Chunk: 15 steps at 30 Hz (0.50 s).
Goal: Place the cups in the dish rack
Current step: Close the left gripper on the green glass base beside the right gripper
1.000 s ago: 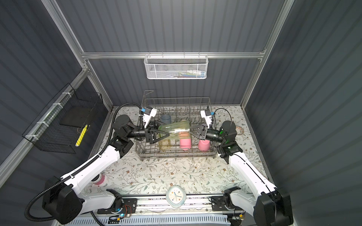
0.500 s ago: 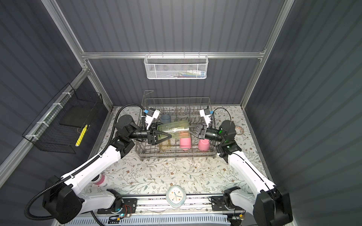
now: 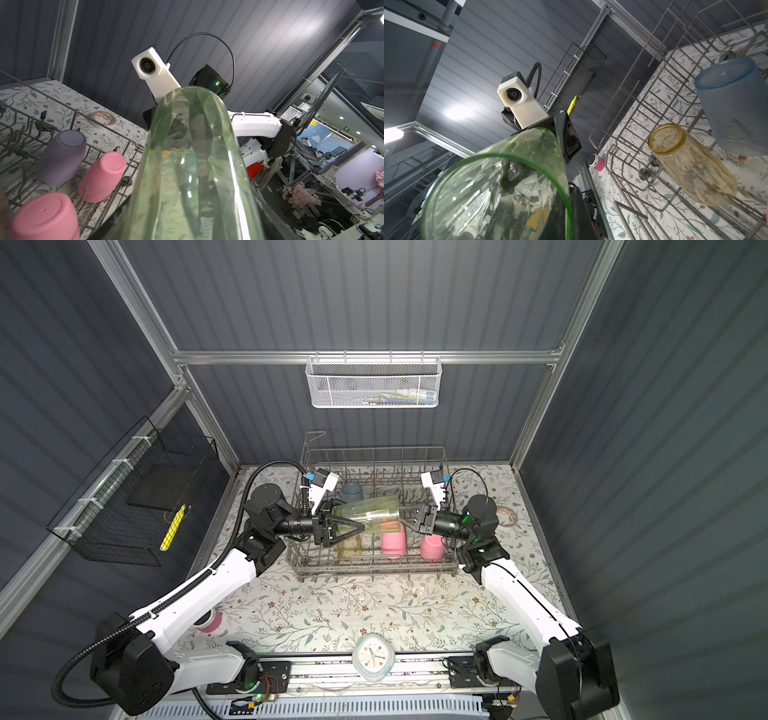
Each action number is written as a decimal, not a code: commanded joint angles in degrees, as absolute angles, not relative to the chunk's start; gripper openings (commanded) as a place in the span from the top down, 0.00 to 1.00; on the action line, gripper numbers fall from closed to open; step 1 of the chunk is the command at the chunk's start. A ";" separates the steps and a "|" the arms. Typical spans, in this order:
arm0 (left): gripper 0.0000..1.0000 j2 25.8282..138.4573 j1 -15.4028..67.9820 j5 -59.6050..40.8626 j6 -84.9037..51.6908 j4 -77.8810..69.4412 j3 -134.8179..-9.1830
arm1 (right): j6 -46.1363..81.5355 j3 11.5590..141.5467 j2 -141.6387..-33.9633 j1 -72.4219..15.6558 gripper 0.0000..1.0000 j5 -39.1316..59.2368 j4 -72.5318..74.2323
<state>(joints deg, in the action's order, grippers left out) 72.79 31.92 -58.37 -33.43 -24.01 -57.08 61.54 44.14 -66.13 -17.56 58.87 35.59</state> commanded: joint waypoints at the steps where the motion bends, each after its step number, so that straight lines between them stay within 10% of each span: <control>1: 0.28 72.59 32.19 -59.41 -32.79 -25.80 -58.16 | 62.49 44.58 -66.62 -17.67 1.00 58.32 38.32; 15: 0.14 72.33 32.21 -58.69 -33.79 -27.39 -57.65 | 63.29 43.62 -66.82 -17.75 1.00 58.56 39.71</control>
